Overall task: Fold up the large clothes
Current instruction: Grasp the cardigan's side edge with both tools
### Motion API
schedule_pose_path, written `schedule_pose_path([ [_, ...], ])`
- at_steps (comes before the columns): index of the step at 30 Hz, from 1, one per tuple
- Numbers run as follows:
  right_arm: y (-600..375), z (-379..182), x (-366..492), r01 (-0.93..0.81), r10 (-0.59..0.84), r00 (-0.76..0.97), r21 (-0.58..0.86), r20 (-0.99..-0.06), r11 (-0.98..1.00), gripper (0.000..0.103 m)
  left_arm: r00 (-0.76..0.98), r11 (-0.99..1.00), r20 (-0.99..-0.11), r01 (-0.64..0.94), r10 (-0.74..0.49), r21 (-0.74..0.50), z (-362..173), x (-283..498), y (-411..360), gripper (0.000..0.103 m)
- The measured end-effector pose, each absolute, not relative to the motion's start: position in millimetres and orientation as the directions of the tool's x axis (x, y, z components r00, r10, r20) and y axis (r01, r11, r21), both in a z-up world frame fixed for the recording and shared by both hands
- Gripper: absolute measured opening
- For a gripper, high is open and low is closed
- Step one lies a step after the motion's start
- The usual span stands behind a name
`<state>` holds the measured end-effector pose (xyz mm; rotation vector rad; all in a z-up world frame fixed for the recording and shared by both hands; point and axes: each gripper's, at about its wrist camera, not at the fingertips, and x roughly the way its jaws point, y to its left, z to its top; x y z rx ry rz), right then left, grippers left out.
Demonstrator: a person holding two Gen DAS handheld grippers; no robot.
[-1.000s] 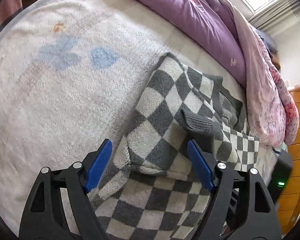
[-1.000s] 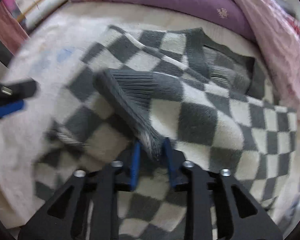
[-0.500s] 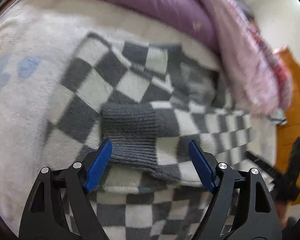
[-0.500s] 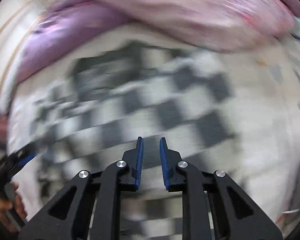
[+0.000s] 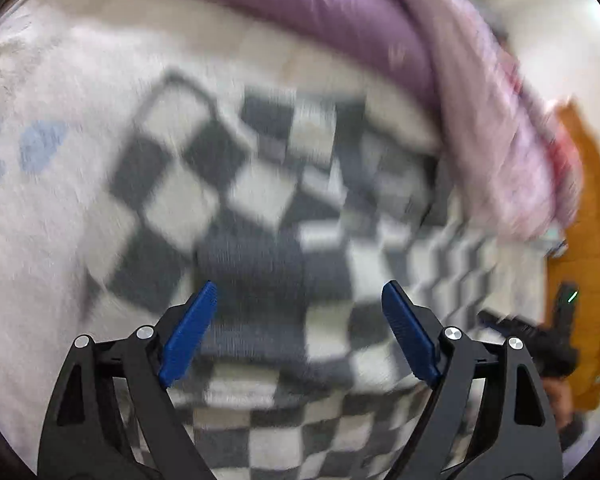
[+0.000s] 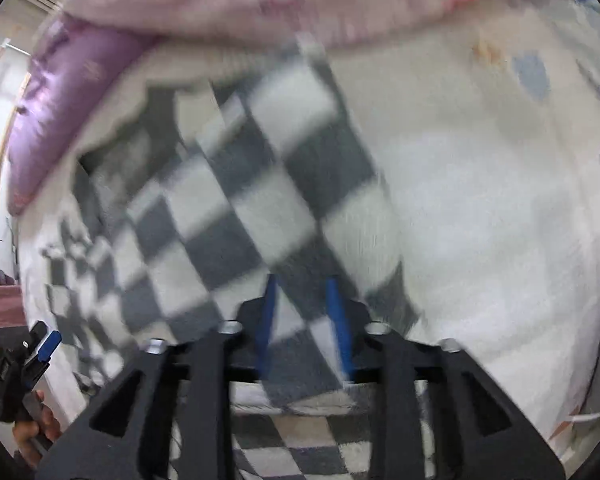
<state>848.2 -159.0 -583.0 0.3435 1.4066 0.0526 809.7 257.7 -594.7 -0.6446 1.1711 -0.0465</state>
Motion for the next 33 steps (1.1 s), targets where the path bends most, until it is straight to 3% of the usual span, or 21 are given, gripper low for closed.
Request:
schedule_pose_path([
  [1,-161,-576,856,0.169,0.233,0.196,0.267,-0.953,0.949,0.053,0.445,0.79,-0.823,-0.329,-0.353,-0.517,-590,815,275,0.084],
  [8,-169,-576,941,0.209,0.131,0.249,0.185,-0.96,0.96,0.055,0.419,0.765,-0.881,-0.486,-0.22,-0.422,-613,880,348,0.084],
  [13,-170,-602,975,0.222,0.134,0.205,0.18,-0.969,0.958,0.055,0.313,0.852,-0.941,-0.45,-0.13,-0.267,-634,922,342,0.084],
  [24,-172,-660,1001,0.266,0.193,0.096,0.212,-0.977,0.94,0.055,0.192,0.902,-0.976,-0.396,-0.103,-0.174,-680,947,329,0.079],
  [25,-174,-662,1000,0.266,0.206,0.113,0.229,-0.972,0.936,0.051,0.196,0.904,-0.976,-0.392,-0.098,-0.17,-680,949,329,0.079],
  [26,-175,-664,999,0.262,0.227,0.123,0.253,-0.966,0.931,0.039,0.206,0.908,-0.974,-0.383,-0.097,-0.171,-680,952,326,0.071],
  [27,-180,-662,996,0.257,0.252,0.133,0.279,-0.958,0.925,0.032,0.225,0.913,-0.969,-0.363,-0.104,-0.183,-678,954,324,0.054],
  [28,-183,-661,992,0.248,0.275,0.152,0.306,-0.949,0.919,0.027,0.227,0.92,-0.969,-0.352,-0.097,-0.174,-676,955,320,0.049],
  [29,-179,-657,989,0.23,0.267,0.173,0.302,-0.948,0.925,0.022,0.228,0.927,-0.97,-0.338,-0.089,-0.164,-673,956,319,0.03],
  [33,-178,-637,965,0.197,0.28,0.244,0.33,-0.929,0.923,0.019,0.286,0.943,-0.955,-0.291,-0.075,-0.162,-649,944,311,0.022],
])
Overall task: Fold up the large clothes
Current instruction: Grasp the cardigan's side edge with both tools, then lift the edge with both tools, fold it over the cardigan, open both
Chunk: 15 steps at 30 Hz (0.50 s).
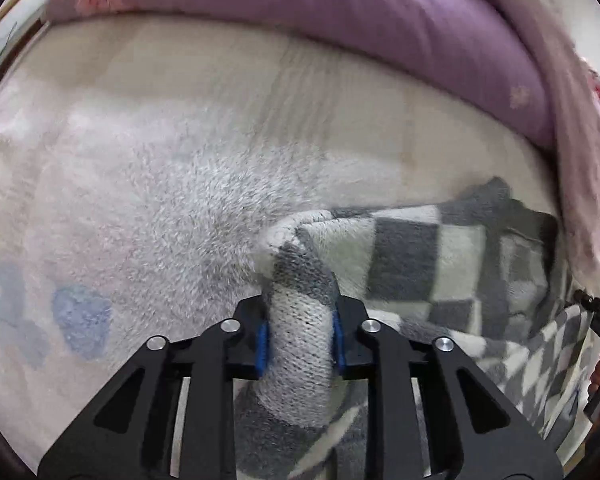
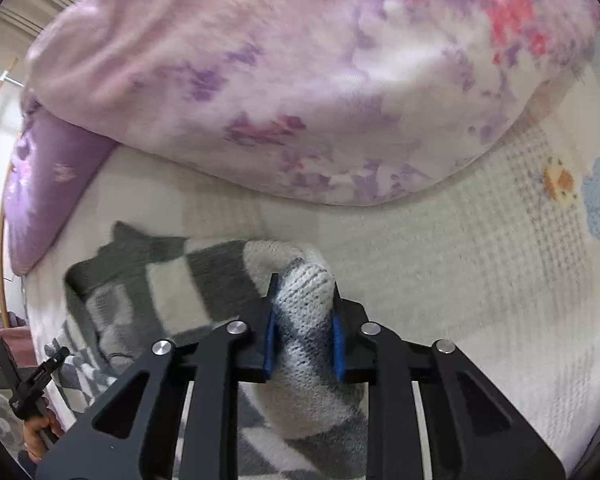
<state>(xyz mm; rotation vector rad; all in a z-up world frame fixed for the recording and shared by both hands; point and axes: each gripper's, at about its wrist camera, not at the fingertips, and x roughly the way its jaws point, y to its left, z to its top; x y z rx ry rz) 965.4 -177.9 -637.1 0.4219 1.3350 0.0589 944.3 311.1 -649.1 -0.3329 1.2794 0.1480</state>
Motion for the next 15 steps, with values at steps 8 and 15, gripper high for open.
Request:
schedule_pose_path([
  [8,-192,-558,902,0.103,0.334,0.41,0.407,-0.848,0.907,0.018,0.471,0.942,-0.876,-0.239,-0.101,-0.237,-570,887,308,0.021],
  [15,-198,-484,828,0.059,0.365,0.494,0.449,-0.789,0.891,0.017,0.562,0.932,-0.819,-0.224,-0.115,-0.284,-509,805,287,0.02],
])
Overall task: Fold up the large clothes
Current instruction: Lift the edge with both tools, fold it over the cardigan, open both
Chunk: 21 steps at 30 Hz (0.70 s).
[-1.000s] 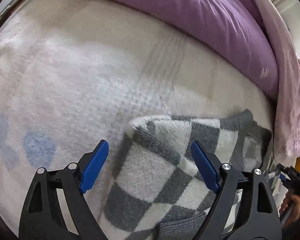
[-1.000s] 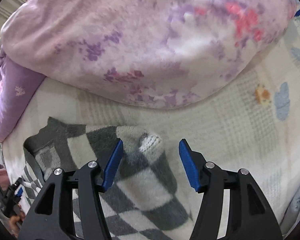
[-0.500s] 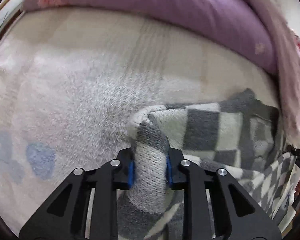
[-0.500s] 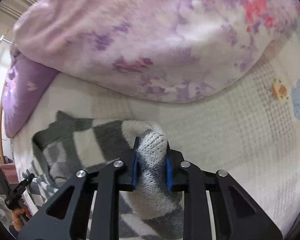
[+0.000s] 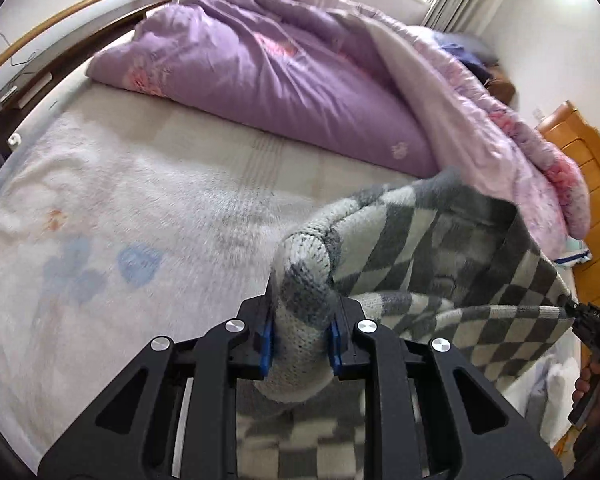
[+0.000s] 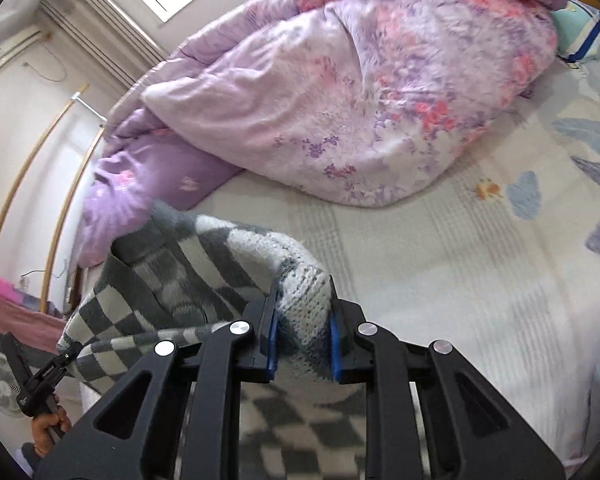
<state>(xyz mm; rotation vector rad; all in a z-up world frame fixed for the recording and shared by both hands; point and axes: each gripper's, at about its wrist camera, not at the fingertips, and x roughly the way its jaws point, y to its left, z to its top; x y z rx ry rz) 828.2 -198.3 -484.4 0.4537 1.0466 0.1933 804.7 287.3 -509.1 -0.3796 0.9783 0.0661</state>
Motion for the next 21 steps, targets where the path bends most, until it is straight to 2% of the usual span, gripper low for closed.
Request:
schedule_pose_path([
  [6,-222,-446,736,0.06,0.362,0.498,0.449,-0.787,0.892,0.017,0.574,0.9,-0.805,-0.261,-0.146,-0.35,-473,695,281,0.02],
  [11,-237,-447,660,0.063,0.339,0.454,0.41,-0.824,0.91,0.017,0.516,0.874,-0.844,-0.33,-0.149,-0.357,-483,603,281,0.02],
  [16,-256,-492,589,0.148,0.287,0.338,0.352,-0.896,0.924,0.018,0.397,0.817,-0.898,-0.444,-0.189,-0.368,-531,521,281,0.022],
  [20,-261,-562,552,0.194,0.239,0.16,0.268,-0.958,0.944,0.025,0.236,0.805,-0.948,-0.507,-0.214,-0.308,-587,475,270,0.025],
  [21,-262,-573,546,0.202,0.238,0.129,0.26,-0.963,0.944,0.025,0.188,0.796,-0.955,-0.527,-0.23,-0.296,-600,463,267,0.029],
])
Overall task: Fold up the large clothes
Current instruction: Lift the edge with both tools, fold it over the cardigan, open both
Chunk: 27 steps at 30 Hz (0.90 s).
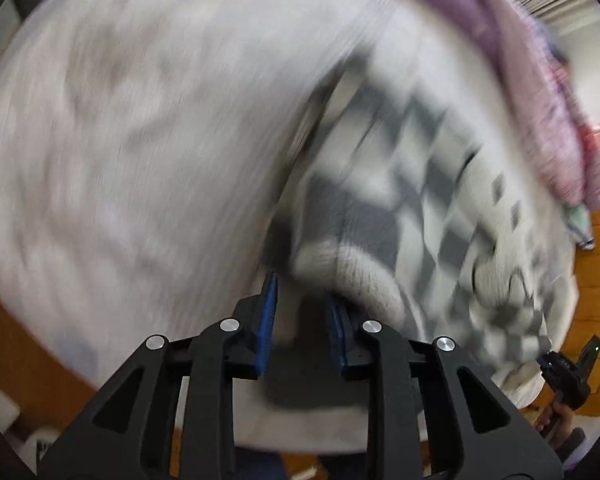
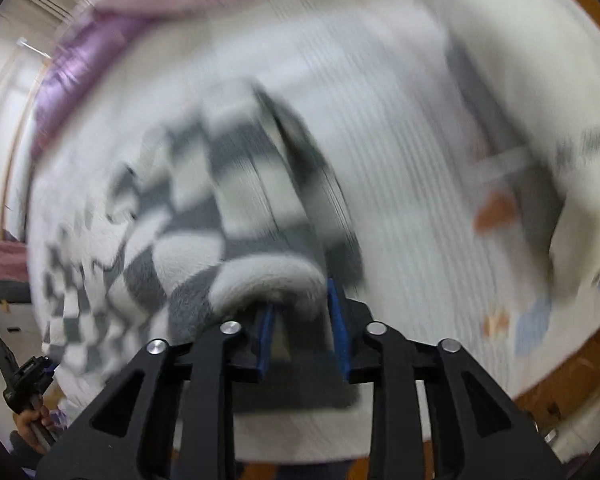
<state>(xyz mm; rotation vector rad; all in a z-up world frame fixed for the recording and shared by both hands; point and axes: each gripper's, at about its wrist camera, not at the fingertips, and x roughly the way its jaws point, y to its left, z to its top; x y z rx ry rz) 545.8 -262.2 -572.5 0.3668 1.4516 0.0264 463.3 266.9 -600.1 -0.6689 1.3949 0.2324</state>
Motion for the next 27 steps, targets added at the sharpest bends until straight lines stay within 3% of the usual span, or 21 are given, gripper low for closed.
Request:
schedule_pose_path([
  [1,-264,-580,537,0.218,0.212,0.105,0.23,-0.972,0.948,0.025,0.169,0.78,-0.952,-0.547,-0.253,-0.305,-608,452,265,0.031],
  [3,-269,-583,526,0.254,0.181,0.101,0.201,-0.978,0.946,0.032,0.184,0.751,-0.946,-0.576,-0.266,-0.323,-610,438,263,0.047],
  [4,-274,-583,522,0.288,0.2,0.099,0.221,-0.975,0.932,0.035,0.209,0.721,-0.937,-0.598,-0.28,-0.349,-608,430,263,0.047],
  [9,-294,-583,513,0.546,0.48,0.247,0.53,-0.842,0.649,0.05,0.351,0.628,-0.874,-0.608,-0.336,-0.486,-592,435,254,0.063],
  [12,-287,-594,520,0.609,0.555,0.322,0.616,-0.767,0.499,0.052,0.4,0.559,-0.845,-0.633,-0.356,-0.535,-597,450,249,0.063],
  [17,-267,-625,546,0.65,0.539,0.244,0.549,-0.806,0.526,0.051,0.295,0.563,-0.885,-0.688,-0.361,-0.458,-632,480,233,0.064],
  [18,-265,-628,549,0.645,0.553,0.24,0.557,-0.798,0.524,0.044,0.271,0.572,-0.893,-0.692,-0.36,-0.44,-642,484,230,0.063],
  [19,-264,-631,553,0.633,0.562,0.242,0.568,-0.791,0.526,0.026,0.25,0.576,-0.9,-0.699,-0.358,-0.423,-649,486,227,0.061],
  [20,-264,-629,560,0.621,0.548,0.235,0.558,-0.803,0.551,0.018,0.24,0.58,-0.902,-0.7,-0.358,-0.416,-652,488,226,0.042],
  [21,-265,-628,563,0.613,0.538,0.226,0.548,-0.812,0.569,0.014,0.237,0.59,-0.905,-0.694,-0.353,-0.412,-653,491,224,0.028],
  [23,-265,-618,573,0.574,0.495,0.182,0.501,-0.85,0.648,0.012,0.217,0.638,-0.922,-0.67,-0.321,-0.379,-649,496,218,0.018],
  [27,-277,-606,567,0.534,0.461,0.183,0.481,-0.868,0.695,0.012,0.214,0.674,-0.924,-0.634,-0.318,-0.379,-628,486,211,0.016],
])
